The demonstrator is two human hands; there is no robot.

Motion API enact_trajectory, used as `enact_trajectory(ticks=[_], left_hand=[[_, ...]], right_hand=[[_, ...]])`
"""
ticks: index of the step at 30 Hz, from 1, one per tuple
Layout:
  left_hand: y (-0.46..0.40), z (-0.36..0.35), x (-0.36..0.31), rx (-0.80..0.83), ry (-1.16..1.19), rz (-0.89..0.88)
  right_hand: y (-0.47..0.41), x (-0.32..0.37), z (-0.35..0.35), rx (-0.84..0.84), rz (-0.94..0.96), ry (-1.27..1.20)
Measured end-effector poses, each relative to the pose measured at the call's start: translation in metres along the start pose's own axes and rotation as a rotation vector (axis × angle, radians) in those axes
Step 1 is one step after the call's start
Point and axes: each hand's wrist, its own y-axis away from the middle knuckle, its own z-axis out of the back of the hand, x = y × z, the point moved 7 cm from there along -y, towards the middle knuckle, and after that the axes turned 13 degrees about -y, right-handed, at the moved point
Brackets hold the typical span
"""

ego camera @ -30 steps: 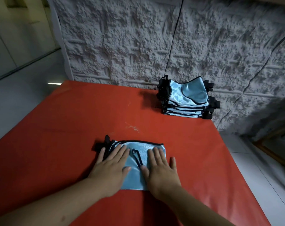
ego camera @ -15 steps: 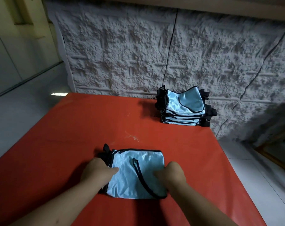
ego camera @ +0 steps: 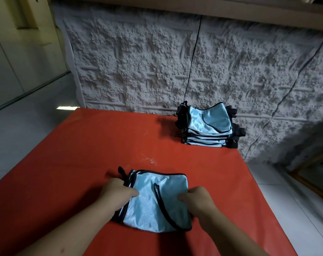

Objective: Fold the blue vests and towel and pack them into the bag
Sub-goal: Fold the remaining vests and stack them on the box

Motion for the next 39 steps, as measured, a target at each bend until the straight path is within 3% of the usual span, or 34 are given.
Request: enact_trajectory(ticks=[7, 13, 20, 27, 33, 39], left_hand=[[0.003, -0.008, 0.002, 0.153, 0.159, 0.071], [0.009, -0.008, -0.011, 0.166, 0.15, -0.015], [0.004, 0.002, -0.009, -0.013, 0.051, -0.066], [0.005, 0.002, -0.032, -0.165, -0.002, -0.348], [-0.004, -0.009, -0.078, -0.173, 0.014, -0.469], [-0.019, -0.004, -0.187, -0.176, 0.096, -0.596]], right_hand=[[-0.003, -0.009, 0.002, 0.022, -0.003, 0.069], [-0.004, -0.009, 0.001, 0.027, 0.005, 0.088], [-0.005, -0.013, 0.003, 0.016, 0.01, 0.118], [-0.009, 0.004, 0.019, -0.023, 0.123, 0.254], [-0.015, 0.044, 0.061, -0.052, 0.231, 0.261], [-0.031, 0.125, 0.127, -0.165, 0.34, 0.026]])
